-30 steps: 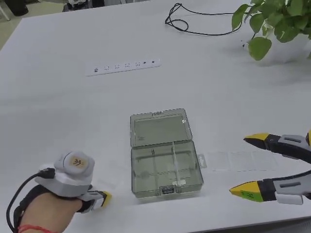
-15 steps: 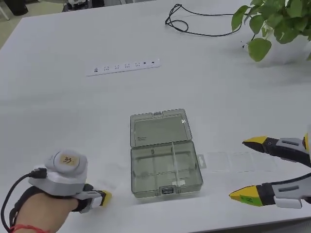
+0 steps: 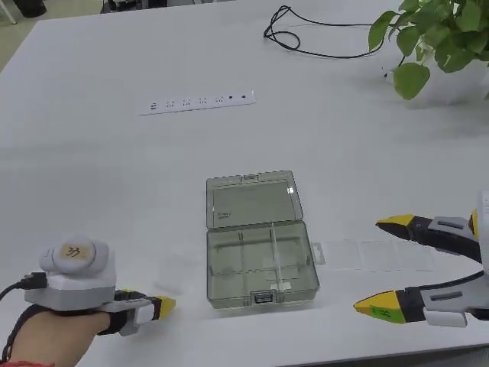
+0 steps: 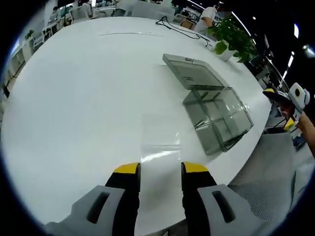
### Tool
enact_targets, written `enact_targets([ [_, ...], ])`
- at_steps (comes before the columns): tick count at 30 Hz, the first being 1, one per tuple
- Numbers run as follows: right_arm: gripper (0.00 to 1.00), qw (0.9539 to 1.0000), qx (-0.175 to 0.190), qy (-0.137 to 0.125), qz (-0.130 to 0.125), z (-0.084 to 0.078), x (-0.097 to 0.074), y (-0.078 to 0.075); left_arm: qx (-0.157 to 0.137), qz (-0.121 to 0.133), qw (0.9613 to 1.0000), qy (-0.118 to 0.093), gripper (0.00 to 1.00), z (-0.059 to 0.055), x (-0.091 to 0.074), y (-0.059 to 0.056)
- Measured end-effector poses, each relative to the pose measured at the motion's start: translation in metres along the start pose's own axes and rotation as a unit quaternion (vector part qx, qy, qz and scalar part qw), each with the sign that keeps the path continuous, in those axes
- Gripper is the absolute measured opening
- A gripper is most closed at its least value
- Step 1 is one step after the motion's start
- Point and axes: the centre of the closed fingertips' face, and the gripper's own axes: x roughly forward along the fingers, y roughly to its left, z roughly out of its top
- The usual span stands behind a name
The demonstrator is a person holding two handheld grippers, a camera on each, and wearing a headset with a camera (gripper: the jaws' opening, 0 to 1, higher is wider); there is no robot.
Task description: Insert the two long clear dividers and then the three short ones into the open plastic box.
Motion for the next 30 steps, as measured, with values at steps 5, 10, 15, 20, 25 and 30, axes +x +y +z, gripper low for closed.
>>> enact_targets([
  [5, 0.81, 1.0000, 0.001, 0.002, 0.004, 0.006, 0.003, 0.003, -0.036, -0.024, 0.9985, -0.032, 0.31, 0.006, -0.006, -0.007],
  [10, 0.79, 1.0000, 0.008, -0.001, 0.005, 0.016, 0.006, 0.004, -0.064, -0.054, 0.9937, -0.074, 0.31, 0.020, -0.017, -0.018],
  [15, 0.78, 0.9997, 0.021, -0.007, 0.006, 0.032, 0.009, 0.009, -0.081, -0.084, 0.9862, -0.117, 0.31, 0.039, -0.032, -0.030],
  [20, 0.75, 0.9993, 0.028, -0.023, 0.010, 0.055, 0.015, 0.016, -0.073, -0.109, 0.9799, -0.150, 0.31, 0.058, -0.044, -0.044],
  [25, 0.70, 0.9987, 0.041, -0.029, 0.006, 0.074, 0.022, 0.021, -0.056, -0.130, 0.9744, -0.175, 0.31, 0.074, -0.054, -0.059],
  [30, 0.62, 0.9965, 0.065, -0.053, 0.001, 0.099, 0.032, 0.029, -0.031, -0.149, 0.9690, -0.195, 0.31, 0.089, -0.063, -0.080],
])
